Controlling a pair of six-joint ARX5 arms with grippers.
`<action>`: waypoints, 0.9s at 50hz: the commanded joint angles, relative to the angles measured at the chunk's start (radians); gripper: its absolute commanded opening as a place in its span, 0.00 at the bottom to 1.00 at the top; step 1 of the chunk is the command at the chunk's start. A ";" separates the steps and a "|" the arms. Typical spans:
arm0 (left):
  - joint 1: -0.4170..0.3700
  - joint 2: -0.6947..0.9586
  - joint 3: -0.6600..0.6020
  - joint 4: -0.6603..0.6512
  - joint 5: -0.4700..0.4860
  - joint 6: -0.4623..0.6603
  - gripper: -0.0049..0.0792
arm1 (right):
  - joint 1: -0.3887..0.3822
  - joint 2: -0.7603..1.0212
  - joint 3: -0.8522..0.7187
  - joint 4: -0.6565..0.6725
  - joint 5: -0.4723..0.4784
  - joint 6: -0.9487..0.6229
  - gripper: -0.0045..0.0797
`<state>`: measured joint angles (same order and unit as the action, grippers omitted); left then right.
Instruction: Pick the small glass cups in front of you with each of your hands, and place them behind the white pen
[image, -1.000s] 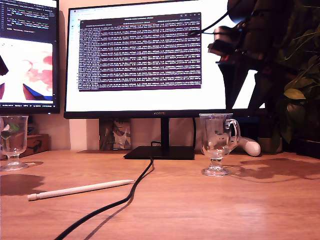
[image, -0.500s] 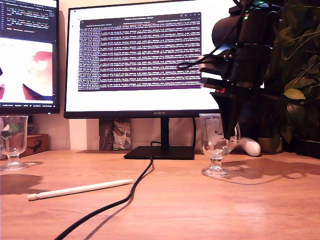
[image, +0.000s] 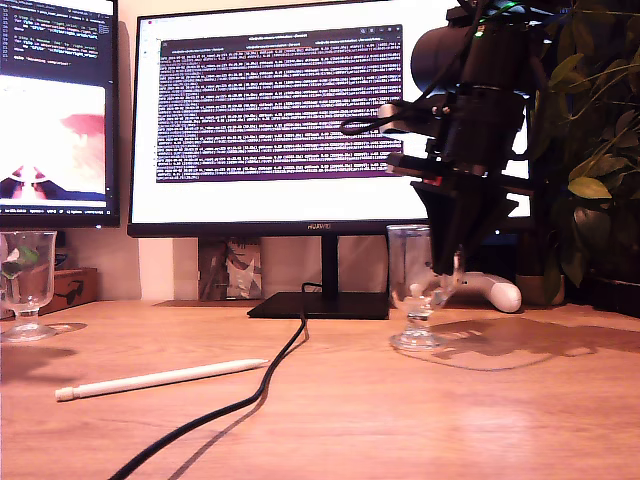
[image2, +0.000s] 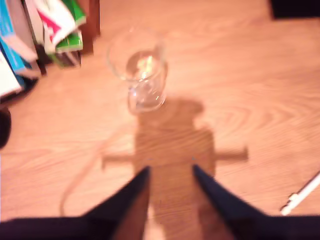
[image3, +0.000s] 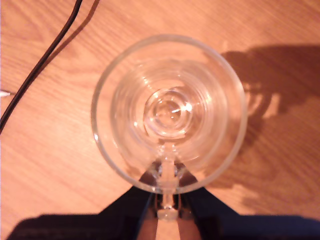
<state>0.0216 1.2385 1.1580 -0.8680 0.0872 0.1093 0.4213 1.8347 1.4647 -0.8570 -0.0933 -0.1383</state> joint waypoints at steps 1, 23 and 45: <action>0.007 0.051 0.030 -0.001 0.002 0.011 0.37 | 0.011 0.001 0.008 0.016 -0.003 -0.013 0.04; 0.020 0.339 0.229 -0.079 -0.006 0.053 0.37 | 0.011 0.001 0.008 0.029 -0.005 -0.019 0.04; 0.067 0.458 0.257 -0.019 -0.042 0.073 0.37 | 0.011 0.001 0.008 0.045 -0.013 -0.019 0.04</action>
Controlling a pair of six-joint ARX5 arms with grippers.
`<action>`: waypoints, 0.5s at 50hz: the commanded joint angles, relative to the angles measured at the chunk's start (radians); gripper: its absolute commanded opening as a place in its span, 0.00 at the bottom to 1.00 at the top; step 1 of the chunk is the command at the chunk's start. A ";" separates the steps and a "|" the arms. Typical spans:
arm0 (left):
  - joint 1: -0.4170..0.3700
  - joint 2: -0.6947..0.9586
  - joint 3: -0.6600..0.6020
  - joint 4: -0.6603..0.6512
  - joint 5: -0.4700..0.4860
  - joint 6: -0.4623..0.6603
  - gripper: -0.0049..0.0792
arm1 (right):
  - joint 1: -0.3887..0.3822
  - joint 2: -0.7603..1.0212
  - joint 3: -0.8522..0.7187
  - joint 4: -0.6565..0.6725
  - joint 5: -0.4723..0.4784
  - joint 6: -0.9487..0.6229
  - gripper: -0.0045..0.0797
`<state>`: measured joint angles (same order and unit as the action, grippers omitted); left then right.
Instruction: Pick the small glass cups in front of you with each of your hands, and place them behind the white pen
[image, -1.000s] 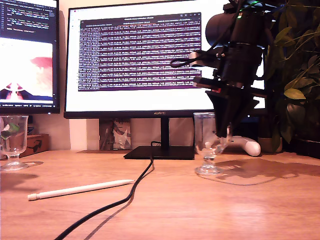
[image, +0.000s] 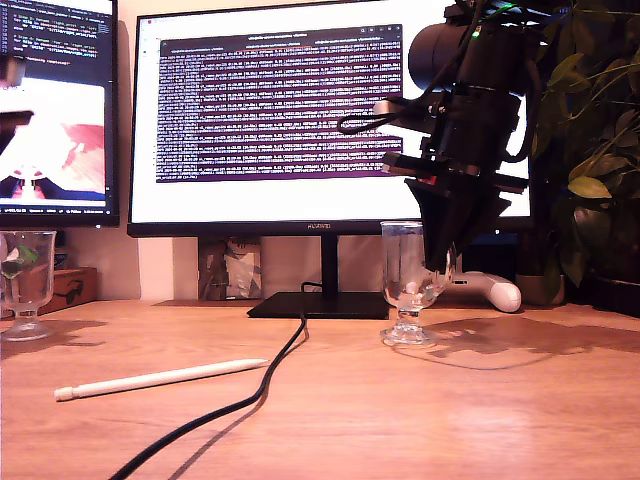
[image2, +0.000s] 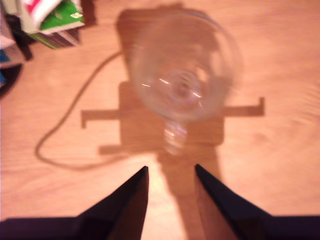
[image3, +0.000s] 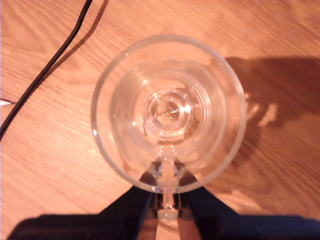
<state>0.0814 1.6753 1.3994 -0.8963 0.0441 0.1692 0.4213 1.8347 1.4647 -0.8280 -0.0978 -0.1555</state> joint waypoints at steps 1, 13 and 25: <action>0.009 0.024 0.015 0.009 0.001 0.014 0.37 | 0.011 0.001 0.008 0.017 -0.008 -0.002 0.04; 0.013 0.066 0.016 0.026 0.049 0.014 0.37 | 0.011 0.001 0.008 0.026 -0.008 -0.002 0.04; 0.009 0.066 0.017 0.034 0.073 0.014 0.37 | 0.011 0.001 0.008 0.034 -0.008 -0.002 0.04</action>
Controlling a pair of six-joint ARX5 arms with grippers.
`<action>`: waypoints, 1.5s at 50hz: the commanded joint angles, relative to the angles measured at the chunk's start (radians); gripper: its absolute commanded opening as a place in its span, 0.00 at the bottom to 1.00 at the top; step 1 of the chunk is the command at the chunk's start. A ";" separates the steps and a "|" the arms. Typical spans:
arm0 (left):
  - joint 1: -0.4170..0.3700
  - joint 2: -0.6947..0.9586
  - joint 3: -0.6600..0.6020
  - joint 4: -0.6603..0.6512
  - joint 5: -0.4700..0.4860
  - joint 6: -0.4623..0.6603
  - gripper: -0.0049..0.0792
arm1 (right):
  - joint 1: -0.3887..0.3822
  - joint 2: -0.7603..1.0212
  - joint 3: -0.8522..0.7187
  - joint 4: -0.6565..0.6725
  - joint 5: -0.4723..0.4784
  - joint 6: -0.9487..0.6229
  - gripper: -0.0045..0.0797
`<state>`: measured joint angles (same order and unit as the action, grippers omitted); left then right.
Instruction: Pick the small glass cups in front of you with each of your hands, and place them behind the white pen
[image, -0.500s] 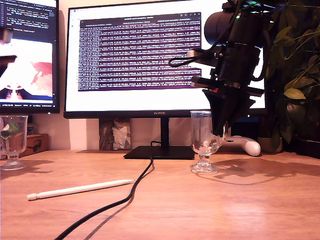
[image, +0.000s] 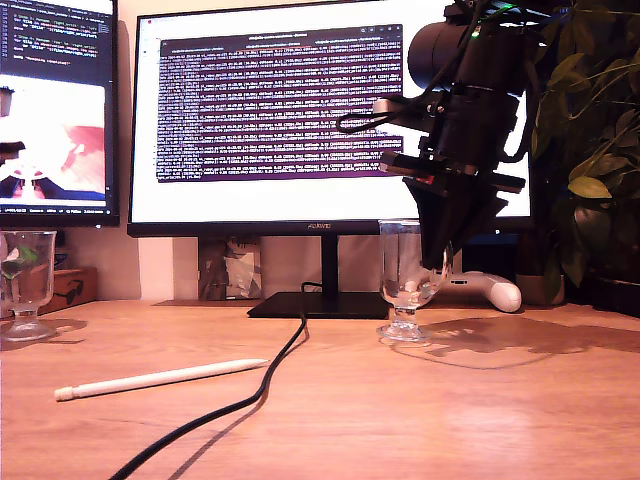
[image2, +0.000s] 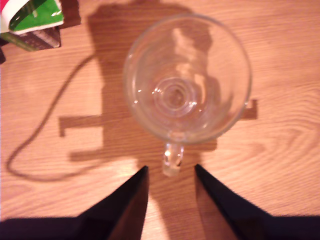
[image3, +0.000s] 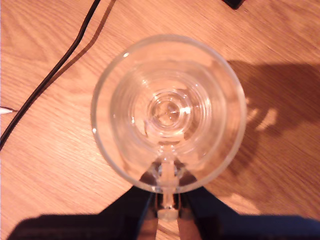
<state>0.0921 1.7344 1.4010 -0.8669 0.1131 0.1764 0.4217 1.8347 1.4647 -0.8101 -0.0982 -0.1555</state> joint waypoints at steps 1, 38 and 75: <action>-0.002 0.006 0.015 0.008 0.004 0.007 0.37 | 0.011 0.001 0.008 0.017 -0.008 -0.002 0.04; 0.006 0.050 0.015 0.058 0.037 0.005 0.37 | 0.017 0.001 0.008 0.036 -0.008 -0.002 0.04; 0.003 0.079 0.015 0.057 0.036 0.034 0.04 | 0.030 0.001 0.008 0.023 -0.008 0.002 0.04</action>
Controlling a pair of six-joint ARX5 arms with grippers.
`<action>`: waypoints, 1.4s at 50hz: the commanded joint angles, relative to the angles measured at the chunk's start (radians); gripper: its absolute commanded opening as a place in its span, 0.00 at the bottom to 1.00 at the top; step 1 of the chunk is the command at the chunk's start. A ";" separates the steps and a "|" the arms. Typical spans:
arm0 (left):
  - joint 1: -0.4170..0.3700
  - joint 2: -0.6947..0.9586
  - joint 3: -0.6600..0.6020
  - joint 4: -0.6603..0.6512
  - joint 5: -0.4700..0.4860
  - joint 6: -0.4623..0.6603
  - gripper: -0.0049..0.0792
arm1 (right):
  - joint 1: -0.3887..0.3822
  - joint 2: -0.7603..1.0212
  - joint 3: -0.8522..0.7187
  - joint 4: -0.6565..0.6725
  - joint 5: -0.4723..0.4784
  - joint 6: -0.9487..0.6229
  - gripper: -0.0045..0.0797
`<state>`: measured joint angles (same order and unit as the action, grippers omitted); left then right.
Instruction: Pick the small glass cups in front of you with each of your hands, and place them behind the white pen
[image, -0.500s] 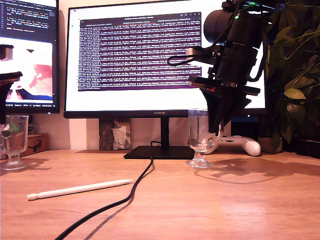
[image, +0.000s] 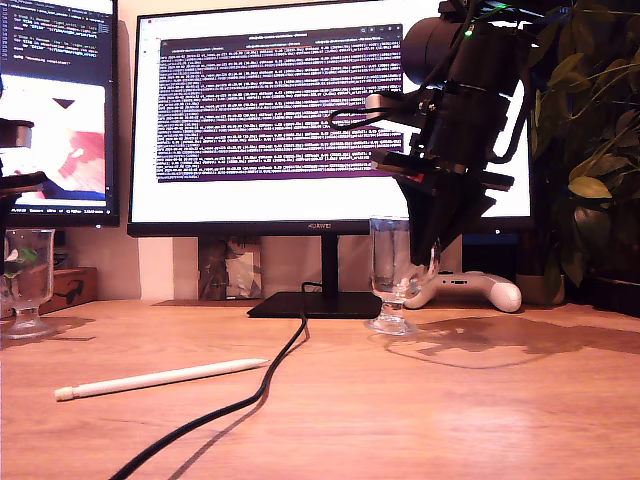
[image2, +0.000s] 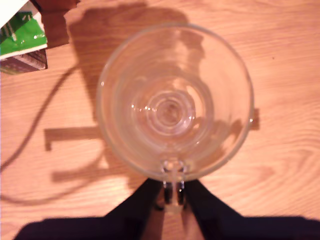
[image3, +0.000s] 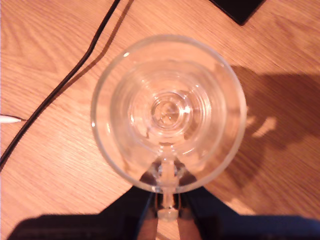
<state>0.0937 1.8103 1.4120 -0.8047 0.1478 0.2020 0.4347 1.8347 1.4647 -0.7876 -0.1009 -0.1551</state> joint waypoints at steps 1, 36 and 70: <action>0.002 0.002 0.004 -0.008 0.002 0.008 0.04 | 0.018 0.001 0.008 -0.003 -0.006 0.001 0.04; -0.058 -0.117 0.005 -0.059 0.123 -0.021 0.04 | 0.213 0.001 0.082 0.051 -0.077 0.000 0.04; -0.132 -0.244 0.005 -0.072 0.185 -0.045 0.04 | 0.291 0.072 0.082 0.095 -0.077 0.002 0.04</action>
<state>-0.0326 1.6241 1.4117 -0.8860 0.3218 0.1623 0.7128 1.8732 1.5364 -0.7067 -0.1730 -0.1547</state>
